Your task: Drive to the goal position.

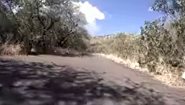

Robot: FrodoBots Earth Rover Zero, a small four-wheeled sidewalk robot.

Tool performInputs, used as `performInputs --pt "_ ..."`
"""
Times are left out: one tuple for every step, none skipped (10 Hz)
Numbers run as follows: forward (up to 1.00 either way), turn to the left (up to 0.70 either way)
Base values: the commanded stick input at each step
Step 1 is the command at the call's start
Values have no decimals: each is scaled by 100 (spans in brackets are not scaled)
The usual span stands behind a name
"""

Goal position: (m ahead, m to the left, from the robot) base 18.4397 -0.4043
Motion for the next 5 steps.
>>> performInputs --pt "50 0" --pt "50 0" --pt "50 0" --pt "50 0" --pt "50 0"
